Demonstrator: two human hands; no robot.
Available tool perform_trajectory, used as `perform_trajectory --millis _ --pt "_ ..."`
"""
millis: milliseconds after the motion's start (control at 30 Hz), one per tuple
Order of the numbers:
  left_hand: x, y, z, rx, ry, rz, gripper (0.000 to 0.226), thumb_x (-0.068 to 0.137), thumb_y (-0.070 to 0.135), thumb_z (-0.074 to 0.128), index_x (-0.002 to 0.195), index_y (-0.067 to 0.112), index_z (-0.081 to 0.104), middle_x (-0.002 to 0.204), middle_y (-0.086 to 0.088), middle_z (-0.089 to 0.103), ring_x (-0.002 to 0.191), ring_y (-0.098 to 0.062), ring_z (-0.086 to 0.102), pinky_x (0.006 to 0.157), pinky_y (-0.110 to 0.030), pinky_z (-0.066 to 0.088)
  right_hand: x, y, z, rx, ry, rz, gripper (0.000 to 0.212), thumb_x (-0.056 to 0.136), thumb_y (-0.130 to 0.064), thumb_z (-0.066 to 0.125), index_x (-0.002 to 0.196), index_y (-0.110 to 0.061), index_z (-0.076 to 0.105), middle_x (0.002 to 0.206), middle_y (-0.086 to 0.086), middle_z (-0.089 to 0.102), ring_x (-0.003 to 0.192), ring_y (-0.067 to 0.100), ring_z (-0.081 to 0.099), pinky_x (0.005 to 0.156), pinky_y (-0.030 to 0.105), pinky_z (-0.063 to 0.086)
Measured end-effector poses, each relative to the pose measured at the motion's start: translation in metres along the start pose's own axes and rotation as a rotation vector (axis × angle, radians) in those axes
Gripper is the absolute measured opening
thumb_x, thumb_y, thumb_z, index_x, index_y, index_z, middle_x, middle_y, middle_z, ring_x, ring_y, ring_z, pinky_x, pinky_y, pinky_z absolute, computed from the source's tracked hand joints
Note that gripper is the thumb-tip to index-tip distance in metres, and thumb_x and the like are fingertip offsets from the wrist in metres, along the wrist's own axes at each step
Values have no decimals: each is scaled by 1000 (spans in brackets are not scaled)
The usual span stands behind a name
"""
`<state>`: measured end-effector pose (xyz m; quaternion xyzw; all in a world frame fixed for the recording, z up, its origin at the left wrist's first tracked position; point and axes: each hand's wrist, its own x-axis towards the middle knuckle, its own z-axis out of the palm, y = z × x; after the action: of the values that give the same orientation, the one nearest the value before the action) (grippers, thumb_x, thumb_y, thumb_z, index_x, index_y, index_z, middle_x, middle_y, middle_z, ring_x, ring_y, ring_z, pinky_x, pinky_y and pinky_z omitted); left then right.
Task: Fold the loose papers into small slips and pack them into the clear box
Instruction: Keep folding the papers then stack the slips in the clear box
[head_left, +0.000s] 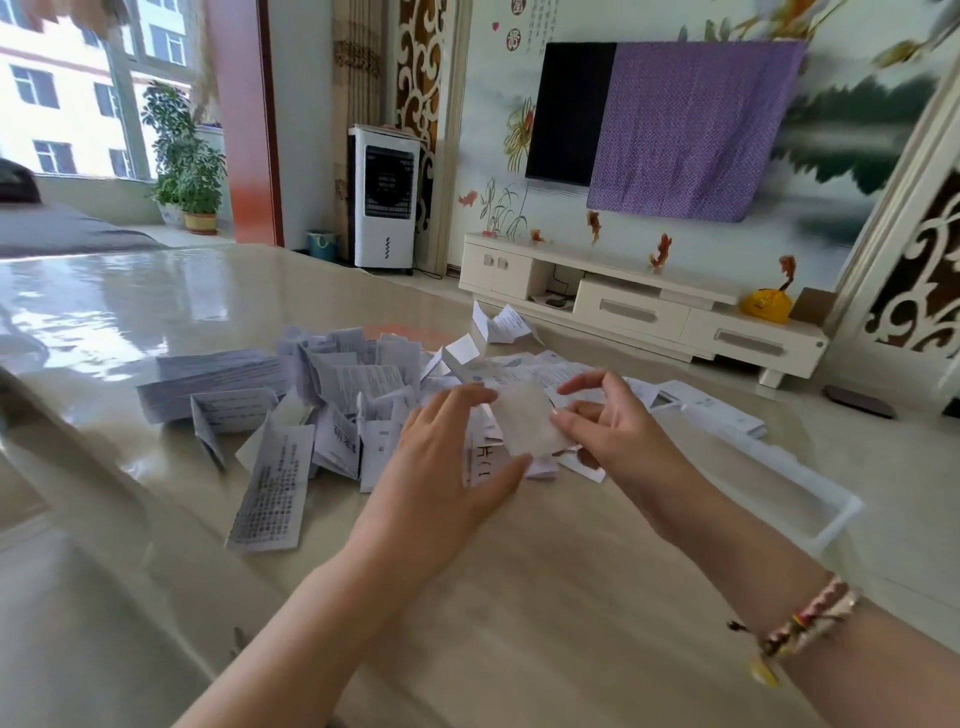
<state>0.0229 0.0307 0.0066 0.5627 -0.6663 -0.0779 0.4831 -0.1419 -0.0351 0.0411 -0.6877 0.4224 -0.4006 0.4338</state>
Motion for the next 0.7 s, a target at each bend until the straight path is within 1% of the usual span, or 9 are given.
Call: perform_trajectory --millis 67,133,267,300,367,433,500,600,700 --pt "5 -1 -8 -18 74 -20 41 89 38 60 127 31 47 112 26 41 114 0 41 91 -19 33 20 -10 10 -3 28 -12 15 96 -10 55 107 -15 47 77 0 64 60 -1 58 58 14 43" --pt "11 -4 -18 -28 148 -37 33 93 29 56 125 30 50 111 25 43 111 -1 44 89 -20 36 44 -14 24 -31 42 -7 16 96 -12 56 107 -16 46 92 4 66 76 9 61 69 22 46" --pt "21 -10 -32 -73 217 -99 30 95 20 53 124 28 52 118 14 49 113 -4 47 93 -25 42 88 -17 57 -49 38 -2 17 95 -16 57 108 -16 45 103 2 58 87 11 57 72 21 46" --pt "23 -13 -34 -70 224 -113 30 95 19 52 124 28 52 118 14 48 113 -3 47 92 -24 41 100 -17 67 -57 9 4 18 95 -19 57 109 -15 46 106 4 58 92 14 58 75 23 46" --pt "26 -15 -36 -62 225 -146 30 96 16 51 124 25 51 118 14 47 111 -3 46 89 -22 40 114 -17 77 -203 -84 40 22 97 -29 54 111 -15 46 111 5 59 101 17 58 83 28 45" --pt "28 -17 -36 -43 213 -182 31 95 16 51 125 23 51 118 13 47 110 -4 47 88 -23 41 125 -13 80 -358 -144 83 21 98 -32 49 109 -14 46 112 5 63 98 14 58 88 32 45" --pt "30 -17 -35 2 180 -198 32 95 17 51 126 22 51 120 12 48 114 -8 48 91 -26 42 132 -12 74 -434 -108 93 15 99 -28 47 105 -15 45 113 7 65 96 15 57 82 32 43" --pt "29 -14 -31 47 142 -199 31 95 18 51 126 22 50 126 8 50 120 -11 45 88 -21 34 130 -11 56 -558 -17 74 6 97 -21 47 100 -16 46 110 8 62 96 21 54 70 30 39" --pt "29 -11 -27 86 110 -202 30 96 21 49 126 23 50 127 8 51 121 -12 43 87 -22 32 123 -7 36 -762 -38 94 10 92 -23 56 96 -15 50 108 10 60 98 23 54 76 31 42"
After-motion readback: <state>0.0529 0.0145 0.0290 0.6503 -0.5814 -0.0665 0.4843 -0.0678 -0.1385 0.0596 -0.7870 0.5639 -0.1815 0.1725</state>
